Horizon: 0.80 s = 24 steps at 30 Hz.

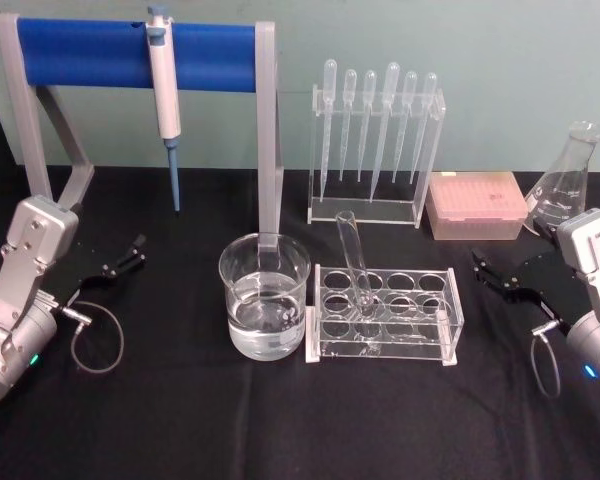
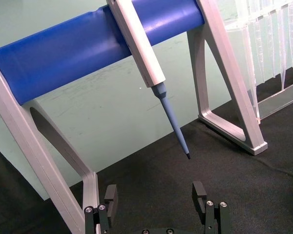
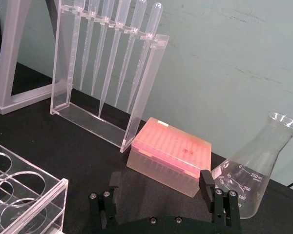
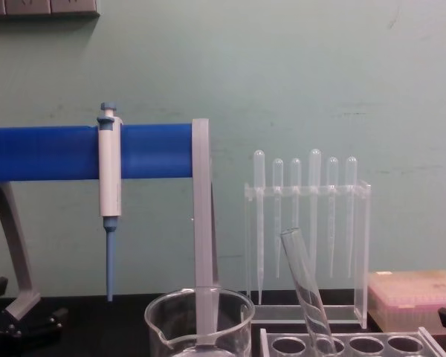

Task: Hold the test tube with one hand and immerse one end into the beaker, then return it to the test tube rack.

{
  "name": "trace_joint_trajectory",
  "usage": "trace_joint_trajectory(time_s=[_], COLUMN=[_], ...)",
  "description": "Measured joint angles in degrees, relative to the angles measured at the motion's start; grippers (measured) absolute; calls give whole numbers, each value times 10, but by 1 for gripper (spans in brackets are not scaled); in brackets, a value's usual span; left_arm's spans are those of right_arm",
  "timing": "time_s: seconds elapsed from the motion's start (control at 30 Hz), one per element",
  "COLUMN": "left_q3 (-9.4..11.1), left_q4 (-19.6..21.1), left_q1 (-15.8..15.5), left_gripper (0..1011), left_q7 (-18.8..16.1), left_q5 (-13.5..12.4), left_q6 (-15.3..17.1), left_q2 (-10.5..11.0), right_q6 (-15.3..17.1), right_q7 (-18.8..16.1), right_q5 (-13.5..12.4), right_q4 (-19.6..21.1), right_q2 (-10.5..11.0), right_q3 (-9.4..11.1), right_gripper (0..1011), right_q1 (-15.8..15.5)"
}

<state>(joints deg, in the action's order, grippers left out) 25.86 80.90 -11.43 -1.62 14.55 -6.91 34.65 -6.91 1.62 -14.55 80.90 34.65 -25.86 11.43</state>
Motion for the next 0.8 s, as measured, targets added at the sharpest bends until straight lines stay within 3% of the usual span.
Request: trace_joint_trajectory(time_s=[0.8], left_q3=[0], left_q4=[0], left_q1=[0], left_gripper=[1000], left_q7=[0], left_q5=[0], left_q6=[0], left_q2=[0], right_q6=[0], right_q7=[0], right_q5=[0], right_q4=[0], right_q2=[0], right_q3=[0], right_gripper=[1002], right_q1=[0])
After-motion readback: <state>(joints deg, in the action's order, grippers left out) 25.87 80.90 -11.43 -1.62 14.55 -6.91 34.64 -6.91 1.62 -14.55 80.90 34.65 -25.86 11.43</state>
